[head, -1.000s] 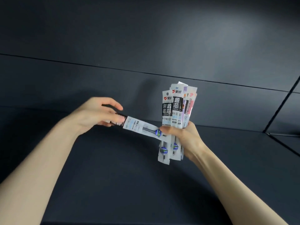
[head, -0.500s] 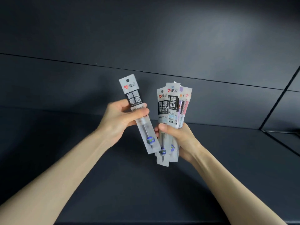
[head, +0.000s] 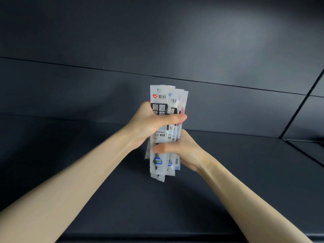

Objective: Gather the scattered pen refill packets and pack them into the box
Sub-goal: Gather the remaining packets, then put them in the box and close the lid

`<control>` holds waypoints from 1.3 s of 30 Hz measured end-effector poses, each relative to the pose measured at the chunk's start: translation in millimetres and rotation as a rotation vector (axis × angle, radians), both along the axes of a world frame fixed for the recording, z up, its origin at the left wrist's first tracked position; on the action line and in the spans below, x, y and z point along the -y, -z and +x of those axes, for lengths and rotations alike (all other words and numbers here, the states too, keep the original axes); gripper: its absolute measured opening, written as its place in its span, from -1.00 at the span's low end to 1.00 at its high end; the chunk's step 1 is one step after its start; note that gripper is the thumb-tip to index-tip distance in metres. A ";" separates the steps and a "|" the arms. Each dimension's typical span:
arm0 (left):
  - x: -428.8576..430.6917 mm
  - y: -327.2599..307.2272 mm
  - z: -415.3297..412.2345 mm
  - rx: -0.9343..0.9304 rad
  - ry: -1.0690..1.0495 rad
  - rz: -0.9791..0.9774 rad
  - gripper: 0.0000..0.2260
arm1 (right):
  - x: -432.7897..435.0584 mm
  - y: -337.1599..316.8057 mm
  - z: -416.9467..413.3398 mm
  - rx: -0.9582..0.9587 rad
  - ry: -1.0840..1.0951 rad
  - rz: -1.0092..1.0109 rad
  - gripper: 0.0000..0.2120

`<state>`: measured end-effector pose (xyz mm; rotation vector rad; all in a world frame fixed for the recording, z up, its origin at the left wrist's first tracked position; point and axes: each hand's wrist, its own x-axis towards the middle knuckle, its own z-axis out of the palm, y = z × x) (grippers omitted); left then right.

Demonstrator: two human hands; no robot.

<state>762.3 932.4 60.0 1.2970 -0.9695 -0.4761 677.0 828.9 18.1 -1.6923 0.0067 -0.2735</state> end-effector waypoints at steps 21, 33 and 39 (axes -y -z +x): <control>-10.9 24.7 -7.4 0.052 0.026 0.107 -0.84 | -23.3 13.7 -16.5 -0.063 0.097 -0.157 -0.84; 35.0 -12.8 -86.8 0.172 0.360 0.197 -0.72 | 19.0 -7.0 -130.0 -0.012 0.247 -0.064 -0.88; 102.8 -0.5 -182.0 0.194 0.385 0.191 -0.82 | 72.5 -2.2 -239.6 0.003 0.406 -0.054 -0.90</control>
